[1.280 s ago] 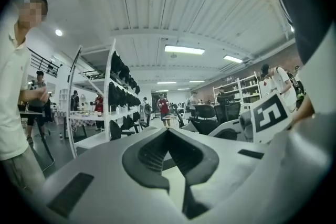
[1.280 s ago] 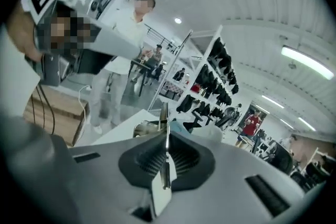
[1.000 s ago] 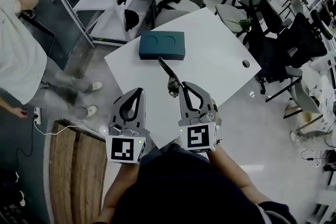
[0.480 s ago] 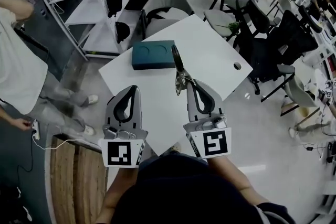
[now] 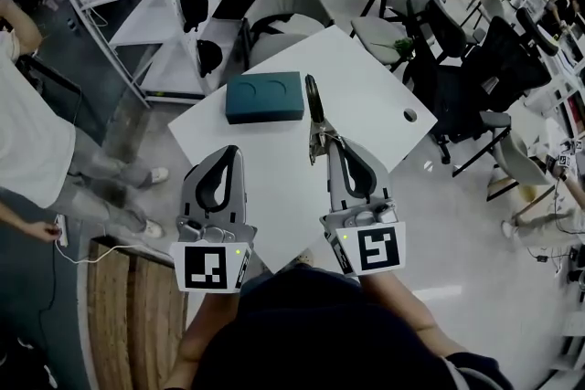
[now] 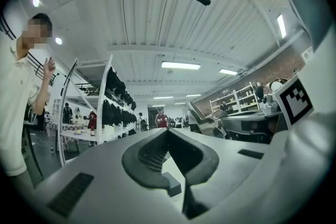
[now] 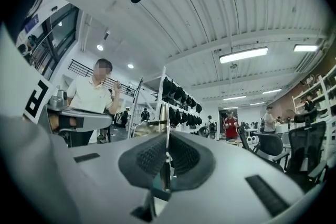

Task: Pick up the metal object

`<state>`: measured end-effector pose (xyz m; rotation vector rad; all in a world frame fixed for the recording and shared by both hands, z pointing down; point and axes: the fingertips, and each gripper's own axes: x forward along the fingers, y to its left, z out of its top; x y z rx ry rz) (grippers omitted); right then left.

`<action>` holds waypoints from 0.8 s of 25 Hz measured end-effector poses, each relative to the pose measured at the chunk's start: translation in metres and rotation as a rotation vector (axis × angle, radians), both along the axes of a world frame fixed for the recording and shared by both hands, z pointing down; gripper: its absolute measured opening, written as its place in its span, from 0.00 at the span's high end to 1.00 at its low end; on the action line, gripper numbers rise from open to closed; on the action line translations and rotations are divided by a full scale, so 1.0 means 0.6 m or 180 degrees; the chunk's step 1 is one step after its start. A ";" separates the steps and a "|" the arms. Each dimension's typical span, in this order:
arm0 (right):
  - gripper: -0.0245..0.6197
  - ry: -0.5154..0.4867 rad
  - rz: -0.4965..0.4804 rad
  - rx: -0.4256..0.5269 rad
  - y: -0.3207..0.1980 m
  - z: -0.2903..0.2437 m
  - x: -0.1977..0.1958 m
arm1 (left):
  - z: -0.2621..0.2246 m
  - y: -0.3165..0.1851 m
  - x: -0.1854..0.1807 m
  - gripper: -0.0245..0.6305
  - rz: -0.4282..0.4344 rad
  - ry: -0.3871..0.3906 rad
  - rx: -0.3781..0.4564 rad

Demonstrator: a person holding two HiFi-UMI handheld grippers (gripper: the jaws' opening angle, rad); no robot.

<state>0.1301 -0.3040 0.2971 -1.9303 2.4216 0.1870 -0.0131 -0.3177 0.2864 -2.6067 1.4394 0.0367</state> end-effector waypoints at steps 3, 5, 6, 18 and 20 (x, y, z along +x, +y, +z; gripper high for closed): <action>0.92 0.0036 0.0025 -0.0066 -0.005 0.004 0.003 | 0.004 -0.004 0.003 0.93 0.0003 -0.0011 -0.0022; 0.92 0.0014 0.0037 -0.0097 -0.007 0.005 0.005 | 0.006 -0.006 0.003 0.93 0.0008 -0.0015 -0.0033; 0.92 0.0002 0.0021 -0.0082 -0.008 0.005 0.005 | 0.007 -0.007 0.004 0.93 0.0010 -0.0016 -0.0038; 0.92 -0.0035 -0.0077 -0.0066 -0.008 0.010 0.001 | 0.008 -0.009 0.005 0.93 0.0013 -0.0007 -0.0052; 0.92 -0.0034 -0.0081 -0.0054 -0.008 0.009 0.001 | 0.008 -0.009 0.006 0.93 0.0017 -0.0007 -0.0051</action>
